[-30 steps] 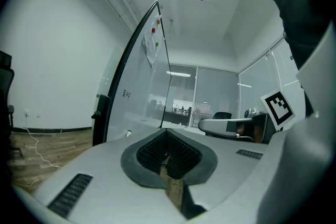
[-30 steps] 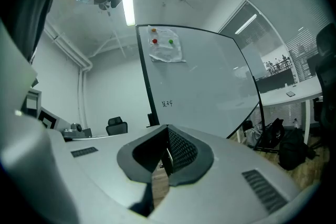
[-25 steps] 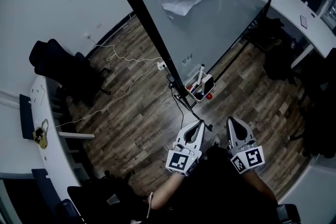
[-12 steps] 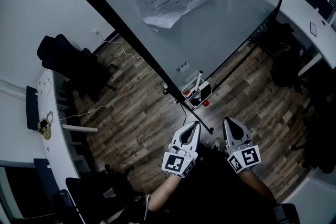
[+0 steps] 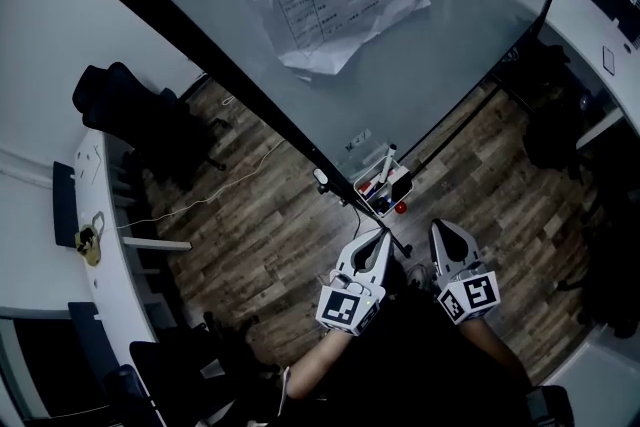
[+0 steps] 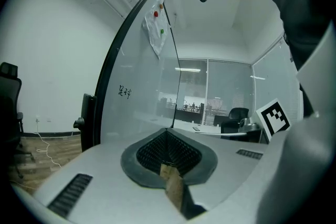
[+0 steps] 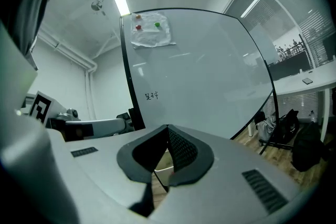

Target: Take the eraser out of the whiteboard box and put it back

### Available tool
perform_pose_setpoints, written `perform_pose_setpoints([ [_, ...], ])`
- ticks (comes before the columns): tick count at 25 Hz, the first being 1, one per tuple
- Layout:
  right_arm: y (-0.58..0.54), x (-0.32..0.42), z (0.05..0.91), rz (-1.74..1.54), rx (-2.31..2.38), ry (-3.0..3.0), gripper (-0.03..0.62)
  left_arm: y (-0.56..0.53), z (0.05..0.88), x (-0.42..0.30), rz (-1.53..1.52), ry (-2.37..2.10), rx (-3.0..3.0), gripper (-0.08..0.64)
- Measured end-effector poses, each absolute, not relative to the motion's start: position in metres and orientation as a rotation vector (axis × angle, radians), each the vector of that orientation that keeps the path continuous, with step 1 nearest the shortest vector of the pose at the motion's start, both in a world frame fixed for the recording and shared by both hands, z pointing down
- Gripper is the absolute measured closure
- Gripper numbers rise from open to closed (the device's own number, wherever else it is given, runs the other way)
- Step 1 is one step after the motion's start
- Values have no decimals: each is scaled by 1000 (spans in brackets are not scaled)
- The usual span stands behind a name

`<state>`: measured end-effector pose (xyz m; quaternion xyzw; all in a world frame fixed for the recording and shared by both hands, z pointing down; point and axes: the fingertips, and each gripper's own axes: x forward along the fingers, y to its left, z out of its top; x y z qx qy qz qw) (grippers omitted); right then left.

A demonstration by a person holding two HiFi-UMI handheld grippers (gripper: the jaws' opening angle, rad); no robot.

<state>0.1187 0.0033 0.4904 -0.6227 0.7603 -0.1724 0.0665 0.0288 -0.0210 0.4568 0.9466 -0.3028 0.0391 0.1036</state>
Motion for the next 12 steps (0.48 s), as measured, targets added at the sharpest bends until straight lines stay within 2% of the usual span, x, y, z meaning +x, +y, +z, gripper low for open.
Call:
perform_pose_setpoints([
  [12, -38, 115, 511, -627, -1872, 2331, 575, -63, 467, 34, 98, -855, 2749, 554],
])
